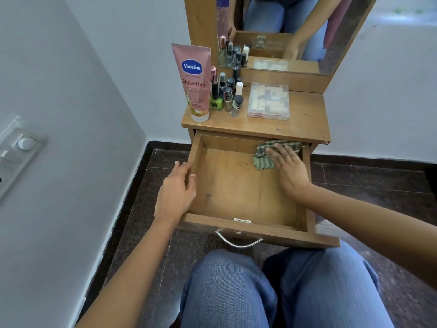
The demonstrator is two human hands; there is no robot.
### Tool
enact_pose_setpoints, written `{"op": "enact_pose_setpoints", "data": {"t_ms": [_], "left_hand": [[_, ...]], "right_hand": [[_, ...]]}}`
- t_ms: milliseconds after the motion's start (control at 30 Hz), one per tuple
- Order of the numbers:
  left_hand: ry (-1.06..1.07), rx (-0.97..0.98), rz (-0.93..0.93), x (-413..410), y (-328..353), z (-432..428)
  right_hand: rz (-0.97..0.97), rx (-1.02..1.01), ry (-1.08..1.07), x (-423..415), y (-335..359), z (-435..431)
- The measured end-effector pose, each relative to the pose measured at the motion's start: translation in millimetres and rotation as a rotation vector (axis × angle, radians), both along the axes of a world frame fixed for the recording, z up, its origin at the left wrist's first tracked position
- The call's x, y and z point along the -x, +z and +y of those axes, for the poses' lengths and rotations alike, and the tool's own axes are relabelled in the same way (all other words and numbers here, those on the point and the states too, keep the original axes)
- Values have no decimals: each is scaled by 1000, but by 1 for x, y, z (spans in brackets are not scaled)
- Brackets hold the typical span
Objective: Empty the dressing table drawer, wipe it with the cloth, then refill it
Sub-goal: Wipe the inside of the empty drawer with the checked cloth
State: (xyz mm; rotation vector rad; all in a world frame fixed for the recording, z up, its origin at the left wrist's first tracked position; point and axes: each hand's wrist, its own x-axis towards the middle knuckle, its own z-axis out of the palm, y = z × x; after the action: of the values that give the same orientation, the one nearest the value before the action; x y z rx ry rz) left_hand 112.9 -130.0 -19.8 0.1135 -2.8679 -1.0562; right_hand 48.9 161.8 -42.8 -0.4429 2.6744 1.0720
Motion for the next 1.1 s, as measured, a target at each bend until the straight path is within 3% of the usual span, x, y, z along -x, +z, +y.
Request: {"op": "enact_pose_setpoints", "data": {"t_ms": [300,667,900,1100], "left_hand": [[13,-20,-4,0,5,-1],[47,-67,-19,2,-2,-3],[47,-79,-17,2,-4,-5],[43,-55,13,0,-1,-4]], "right_hand": [[-158,283,235,38,-14,-52],[-489,699,264,45,-9,-110],[-728,736,400,3,-13,-96],[-866,663,365,-26,3,-37]]}}
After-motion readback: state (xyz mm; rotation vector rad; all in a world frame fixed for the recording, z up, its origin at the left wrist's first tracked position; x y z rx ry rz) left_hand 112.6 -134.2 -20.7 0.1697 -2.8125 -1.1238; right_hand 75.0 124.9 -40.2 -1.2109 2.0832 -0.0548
